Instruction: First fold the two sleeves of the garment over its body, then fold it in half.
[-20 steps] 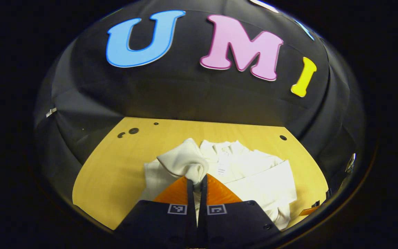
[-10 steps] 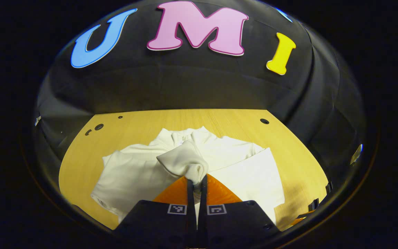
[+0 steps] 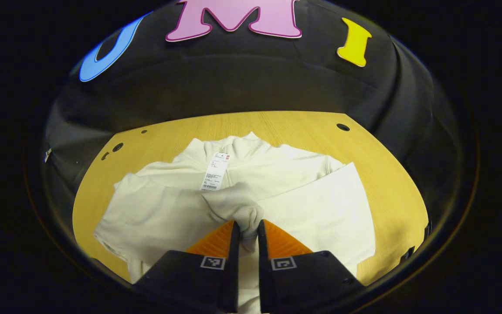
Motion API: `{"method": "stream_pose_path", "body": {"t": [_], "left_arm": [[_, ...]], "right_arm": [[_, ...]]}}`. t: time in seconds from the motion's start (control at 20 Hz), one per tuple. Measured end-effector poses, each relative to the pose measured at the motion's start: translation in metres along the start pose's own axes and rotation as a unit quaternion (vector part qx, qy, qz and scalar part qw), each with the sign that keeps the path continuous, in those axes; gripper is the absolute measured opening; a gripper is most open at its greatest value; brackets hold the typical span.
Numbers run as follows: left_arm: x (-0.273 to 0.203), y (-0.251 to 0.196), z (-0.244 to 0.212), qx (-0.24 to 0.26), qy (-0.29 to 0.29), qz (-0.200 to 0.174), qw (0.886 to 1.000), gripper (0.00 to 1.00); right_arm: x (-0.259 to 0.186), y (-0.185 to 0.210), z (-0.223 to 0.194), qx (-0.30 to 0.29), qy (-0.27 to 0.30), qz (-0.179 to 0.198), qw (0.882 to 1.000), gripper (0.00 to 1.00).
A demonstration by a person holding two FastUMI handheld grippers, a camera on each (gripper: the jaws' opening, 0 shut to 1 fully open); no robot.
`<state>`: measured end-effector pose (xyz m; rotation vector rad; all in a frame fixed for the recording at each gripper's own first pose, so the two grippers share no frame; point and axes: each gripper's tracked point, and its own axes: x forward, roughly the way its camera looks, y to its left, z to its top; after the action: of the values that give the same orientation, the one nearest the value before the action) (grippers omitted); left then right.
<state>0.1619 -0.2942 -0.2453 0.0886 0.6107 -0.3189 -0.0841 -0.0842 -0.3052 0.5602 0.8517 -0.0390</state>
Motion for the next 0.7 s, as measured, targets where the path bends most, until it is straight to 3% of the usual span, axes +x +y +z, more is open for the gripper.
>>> {"method": "stream_pose_path", "body": {"t": [0.05, 0.1, 0.15, 0.2, 0.25, 0.35, 0.55, 0.7], "left_arm": [[0.000, -0.003, -0.001, 0.004, 0.001, -0.001, 1.000, 0.28], [0.000, -0.008, -0.002, 0.008, 0.001, -0.007, 1.000, 0.51], [0.001, -0.013, -0.004, 0.013, 0.002, -0.013, 1.000, 0.58], [0.001, -0.017, -0.006, 0.021, 0.005, -0.016, 1.000, 0.48], [0.000, -0.018, -0.007, 0.031, 0.004, -0.015, 0.999, 0.59], [-0.003, -0.020, -0.011, 0.045, 0.005, -0.014, 0.999, 0.72], [-0.021, -0.035, -0.022, 0.067, 0.008, -0.053, 0.996, 0.75], [-0.048, -0.035, -0.035, 0.078, 0.004, -0.077, 0.994, 0.76]], "right_arm": [[-0.001, 0.000, -0.001, 0.002, 0.000, 0.000, 1.000, 0.48], [-0.001, -0.001, -0.003, 0.002, 0.000, -0.001, 1.000, 0.48], [-0.001, 0.000, -0.005, 0.001, 0.001, -0.001, 1.000, 0.48], [-0.002, 0.002, -0.008, -0.001, 0.001, -0.001, 1.000, 0.48], [-0.002, 0.003, -0.010, -0.002, 0.001, -0.001, 1.000, 0.49], [-0.003, 0.008, -0.013, -0.004, 0.001, 0.001, 1.000, 0.48], [-0.004, 0.017, -0.018, -0.006, -0.002, 0.000, 1.000, 0.48], [-0.001, 0.028, -0.024, -0.014, 0.001, 0.004, 1.000, 0.55]]}}
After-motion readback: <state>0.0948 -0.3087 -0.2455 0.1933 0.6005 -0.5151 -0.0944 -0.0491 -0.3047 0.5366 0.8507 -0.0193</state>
